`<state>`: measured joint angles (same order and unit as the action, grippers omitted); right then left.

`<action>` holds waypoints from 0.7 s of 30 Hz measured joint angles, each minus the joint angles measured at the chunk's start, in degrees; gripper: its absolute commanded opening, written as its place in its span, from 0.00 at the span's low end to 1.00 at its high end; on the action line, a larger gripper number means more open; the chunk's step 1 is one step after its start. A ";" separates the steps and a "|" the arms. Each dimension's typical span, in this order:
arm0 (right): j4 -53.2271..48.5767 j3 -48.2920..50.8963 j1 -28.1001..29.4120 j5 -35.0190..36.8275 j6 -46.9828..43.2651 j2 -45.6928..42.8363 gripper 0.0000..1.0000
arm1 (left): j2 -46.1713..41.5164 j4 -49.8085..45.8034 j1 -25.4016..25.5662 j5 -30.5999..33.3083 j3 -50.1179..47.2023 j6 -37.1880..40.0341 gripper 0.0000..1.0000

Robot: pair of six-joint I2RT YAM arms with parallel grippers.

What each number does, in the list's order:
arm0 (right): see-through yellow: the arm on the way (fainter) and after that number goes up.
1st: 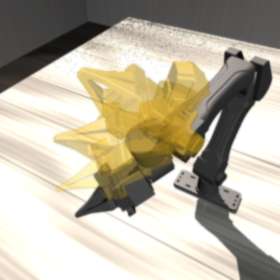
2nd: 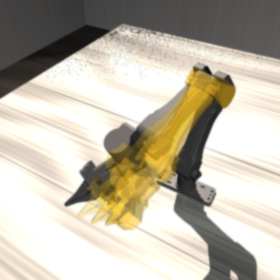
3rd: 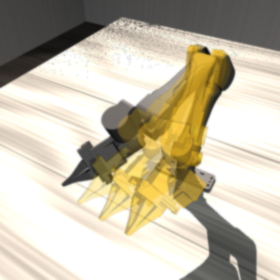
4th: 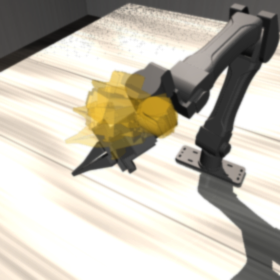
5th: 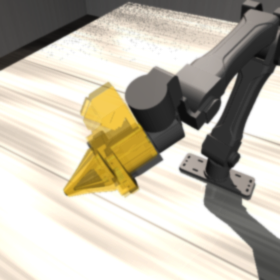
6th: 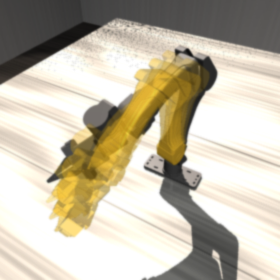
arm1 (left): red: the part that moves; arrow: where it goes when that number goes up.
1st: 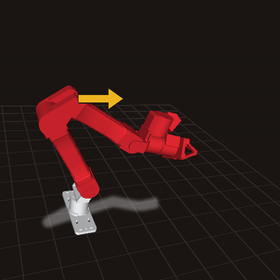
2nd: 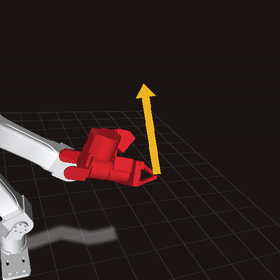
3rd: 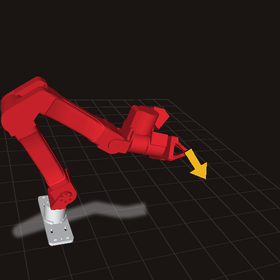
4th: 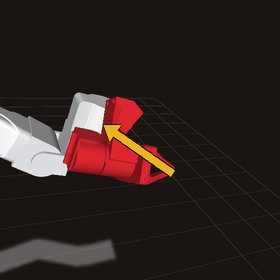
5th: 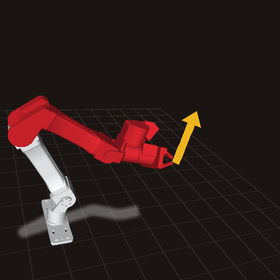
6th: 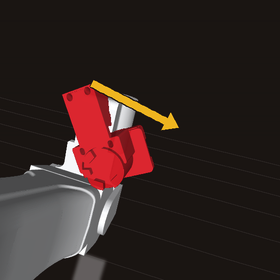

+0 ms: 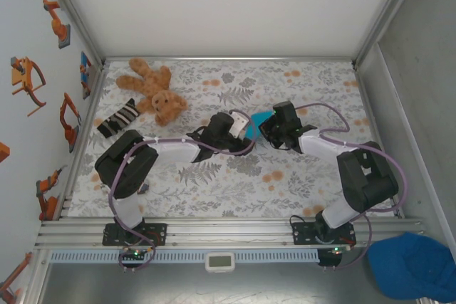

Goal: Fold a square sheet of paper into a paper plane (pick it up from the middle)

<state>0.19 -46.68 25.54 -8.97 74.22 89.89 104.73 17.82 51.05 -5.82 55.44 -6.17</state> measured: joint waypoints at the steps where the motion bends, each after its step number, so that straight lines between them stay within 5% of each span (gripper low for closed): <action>1: -0.26 0.00 0.00 -0.13 0.57 0.17 0.00 | 0.39 1.31 0.37 0.28 -0.63 1.68 0.67; 21: -0.87 0.00 -0.33 -2.36 5.55 0.96 0.00 | 6.29 11.96 3.67 5.70 -2.43 18.49 0.41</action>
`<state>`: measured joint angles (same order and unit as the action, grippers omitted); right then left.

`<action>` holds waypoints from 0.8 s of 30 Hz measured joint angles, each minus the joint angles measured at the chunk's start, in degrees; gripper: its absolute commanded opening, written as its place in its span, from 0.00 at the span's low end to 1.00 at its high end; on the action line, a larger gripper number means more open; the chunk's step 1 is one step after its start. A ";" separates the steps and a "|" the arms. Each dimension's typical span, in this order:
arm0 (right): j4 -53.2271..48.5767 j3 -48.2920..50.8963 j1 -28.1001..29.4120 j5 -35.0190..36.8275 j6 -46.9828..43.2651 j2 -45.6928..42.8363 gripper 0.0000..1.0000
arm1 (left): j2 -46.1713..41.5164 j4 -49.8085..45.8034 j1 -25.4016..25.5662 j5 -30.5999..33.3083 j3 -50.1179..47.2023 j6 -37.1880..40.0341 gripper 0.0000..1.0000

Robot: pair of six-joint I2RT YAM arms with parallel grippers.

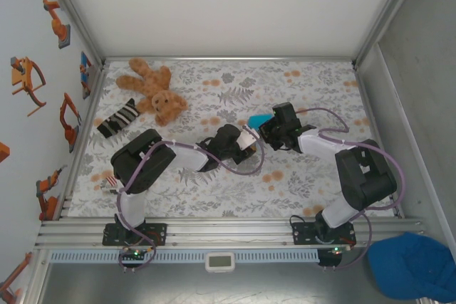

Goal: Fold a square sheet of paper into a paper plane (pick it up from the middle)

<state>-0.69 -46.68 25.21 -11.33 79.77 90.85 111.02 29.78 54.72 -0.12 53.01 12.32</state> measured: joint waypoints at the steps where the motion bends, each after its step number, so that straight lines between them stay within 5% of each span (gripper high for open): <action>1: 0.00 0.00 0.00 -0.02 0.00 0.00 0.00 | 0.00 0.42 0.00 0.24 -0.02 0.13 0.40; 17: -0.26 0.00 -0.13 -1.09 0.22 0.52 0.02 | 0.07 2.34 0.00 1.03 -0.74 0.48 0.26; 24: -0.66 -0.04 -0.46 -1.40 0.09 0.52 0.38 | 0.74 2.40 0.00 0.96 -0.74 0.35 0.19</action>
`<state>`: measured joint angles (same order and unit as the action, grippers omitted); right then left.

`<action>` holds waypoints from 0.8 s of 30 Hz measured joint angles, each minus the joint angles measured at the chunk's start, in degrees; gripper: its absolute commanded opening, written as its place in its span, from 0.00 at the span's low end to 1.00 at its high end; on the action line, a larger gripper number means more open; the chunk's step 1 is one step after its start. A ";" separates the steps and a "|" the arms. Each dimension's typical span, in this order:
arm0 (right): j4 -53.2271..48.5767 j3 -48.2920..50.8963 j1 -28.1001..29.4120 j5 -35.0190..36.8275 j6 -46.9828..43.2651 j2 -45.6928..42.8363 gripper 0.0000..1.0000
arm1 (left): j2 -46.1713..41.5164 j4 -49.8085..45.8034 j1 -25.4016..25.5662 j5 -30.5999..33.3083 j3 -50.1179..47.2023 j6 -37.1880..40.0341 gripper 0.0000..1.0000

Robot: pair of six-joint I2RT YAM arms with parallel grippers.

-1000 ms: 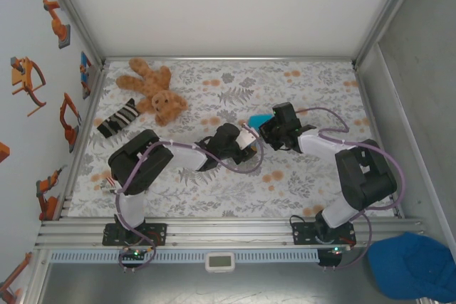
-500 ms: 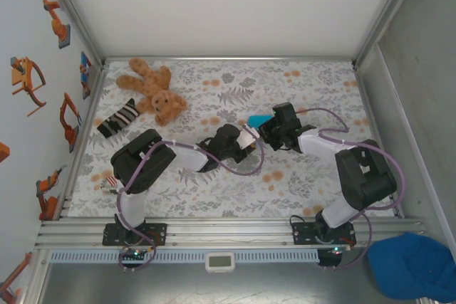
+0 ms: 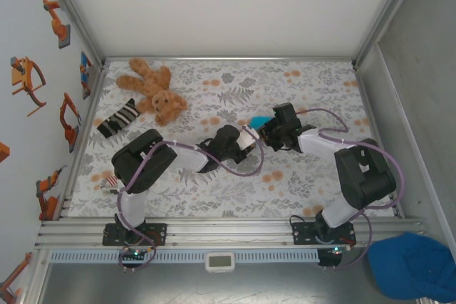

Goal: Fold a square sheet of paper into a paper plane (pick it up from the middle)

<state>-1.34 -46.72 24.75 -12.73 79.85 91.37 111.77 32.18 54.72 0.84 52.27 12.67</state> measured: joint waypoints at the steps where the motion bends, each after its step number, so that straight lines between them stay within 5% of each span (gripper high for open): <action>1: -0.17 -0.04 -0.13 -0.04 0.02 0.00 0.45 | 0.33 0.07 -0.02 -0.04 0.00 -0.13 0.19; 7: -2.91 -0.15 -1.36 0.50 -0.98 -1.62 0.60 | 1.92 0.15 -0.33 -0.70 -0.33 -0.98 0.16; 24: -9.60 -0.68 -3.76 4.94 -4.90 -8.92 0.62 | 2.01 0.46 -7.13 -13.70 -0.55 -17.20 0.13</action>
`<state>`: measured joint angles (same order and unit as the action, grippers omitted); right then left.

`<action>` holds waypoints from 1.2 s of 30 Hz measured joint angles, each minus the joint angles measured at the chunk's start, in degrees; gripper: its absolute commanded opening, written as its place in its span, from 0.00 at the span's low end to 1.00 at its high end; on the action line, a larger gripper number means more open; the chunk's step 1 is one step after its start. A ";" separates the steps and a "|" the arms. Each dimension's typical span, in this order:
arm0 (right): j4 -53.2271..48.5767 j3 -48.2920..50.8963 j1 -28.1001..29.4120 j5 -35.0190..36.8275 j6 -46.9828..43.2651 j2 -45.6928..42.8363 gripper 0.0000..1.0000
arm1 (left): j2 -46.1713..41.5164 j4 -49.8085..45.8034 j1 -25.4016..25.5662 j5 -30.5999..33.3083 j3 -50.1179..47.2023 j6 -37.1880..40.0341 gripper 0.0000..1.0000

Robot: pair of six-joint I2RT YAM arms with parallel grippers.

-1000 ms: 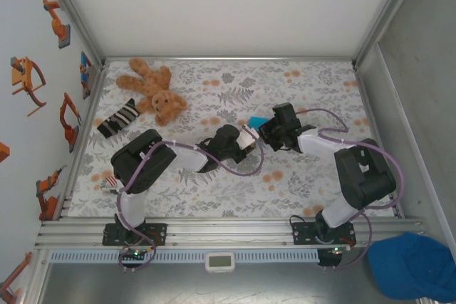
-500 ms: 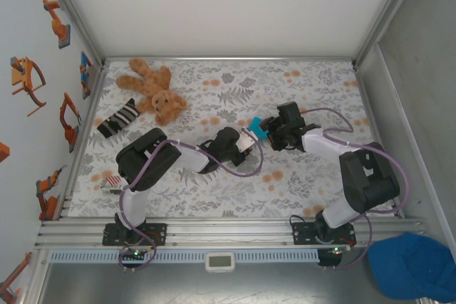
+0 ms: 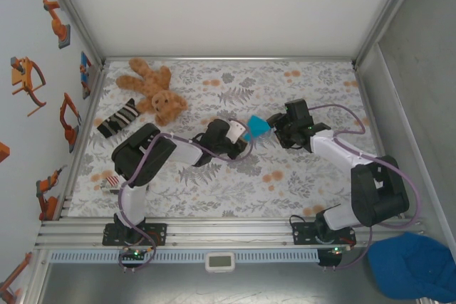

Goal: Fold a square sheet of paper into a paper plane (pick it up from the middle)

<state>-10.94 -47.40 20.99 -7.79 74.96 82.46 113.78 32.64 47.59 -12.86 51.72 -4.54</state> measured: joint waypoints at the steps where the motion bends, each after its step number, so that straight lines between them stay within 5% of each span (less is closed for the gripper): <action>1: -0.09 0.00 0.00 0.00 -0.02 0.00 0.62 | 0.00 0.00 -0.48 -0.98 0.00 -1.51 0.13; 19: -0.39 0.00 0.00 -0.24 -8.37 0.09 0.60 | 2.27 5.05 -5.86 -14.82 0.02 -29.59 0.10; 28: 1.14 -1.68 0.09 -5.97 -14.49 6.62 0.51 | 2.51 5.51 -6.16 -16.26 0.02 -33.68 0.11; 36: 1.07 -8.35 0.68 -9.60 -22.45 14.03 0.54 | 3.56 6.32 -6.78 -17.07 0.02 -35.34 0.12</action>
<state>-9.87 -55.75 21.67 -17.39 52.51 96.49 117.34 38.96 40.82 -29.93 51.75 -39.88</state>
